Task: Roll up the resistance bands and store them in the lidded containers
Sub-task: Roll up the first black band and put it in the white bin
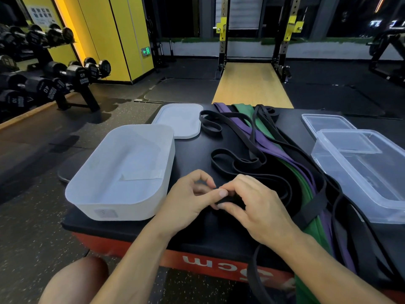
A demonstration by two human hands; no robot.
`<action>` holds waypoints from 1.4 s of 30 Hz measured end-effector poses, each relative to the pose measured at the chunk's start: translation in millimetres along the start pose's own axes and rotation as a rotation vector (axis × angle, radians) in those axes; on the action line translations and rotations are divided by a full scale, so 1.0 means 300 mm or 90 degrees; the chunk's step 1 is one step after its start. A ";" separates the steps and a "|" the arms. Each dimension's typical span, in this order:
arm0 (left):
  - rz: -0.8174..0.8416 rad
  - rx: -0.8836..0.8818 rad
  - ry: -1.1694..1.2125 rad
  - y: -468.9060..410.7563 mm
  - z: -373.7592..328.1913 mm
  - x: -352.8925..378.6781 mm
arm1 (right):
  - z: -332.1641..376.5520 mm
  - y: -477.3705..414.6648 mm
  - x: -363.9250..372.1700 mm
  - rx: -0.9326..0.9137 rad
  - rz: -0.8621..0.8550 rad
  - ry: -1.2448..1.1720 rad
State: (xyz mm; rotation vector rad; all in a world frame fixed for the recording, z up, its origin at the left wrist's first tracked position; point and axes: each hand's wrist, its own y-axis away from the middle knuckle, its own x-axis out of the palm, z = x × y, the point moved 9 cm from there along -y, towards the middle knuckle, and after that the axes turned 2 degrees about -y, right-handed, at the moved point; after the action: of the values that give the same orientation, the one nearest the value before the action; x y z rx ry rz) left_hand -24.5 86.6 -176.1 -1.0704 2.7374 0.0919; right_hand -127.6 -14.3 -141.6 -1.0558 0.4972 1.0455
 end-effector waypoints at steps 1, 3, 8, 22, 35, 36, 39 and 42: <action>0.000 0.003 0.002 0.001 -0.004 -0.001 | 0.001 0.001 -0.004 0.000 -0.011 0.015; 0.007 0.005 0.019 0.005 -0.012 0.001 | -0.002 0.002 -0.012 0.002 -0.033 0.043; -0.014 0.001 0.033 0.006 -0.017 -0.005 | -0.008 0.005 -0.010 -0.005 -0.051 0.094; 0.025 -0.032 -0.024 -0.001 0.008 -0.009 | -0.076 -0.007 0.011 -0.002 0.102 -0.041; 0.079 -0.038 -0.053 -0.003 0.011 0.012 | -0.052 0.003 0.012 -0.028 0.060 -0.049; 0.078 -0.032 -0.058 -0.001 0.011 0.014 | -0.053 0.004 0.013 -0.017 0.060 -0.060; 0.049 -0.016 -0.085 0.008 0.002 0.013 | -0.062 0.002 0.011 0.014 0.044 -0.059; -0.003 -0.019 -0.076 0.012 -0.005 0.007 | -0.070 0.000 -0.001 0.037 0.014 -0.037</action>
State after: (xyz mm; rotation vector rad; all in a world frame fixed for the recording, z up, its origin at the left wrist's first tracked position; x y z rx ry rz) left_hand -28.6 87.7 -175.1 -1.0426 2.6353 0.1892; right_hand -125.0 -32.9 -150.7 -0.9679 0.4899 1.0732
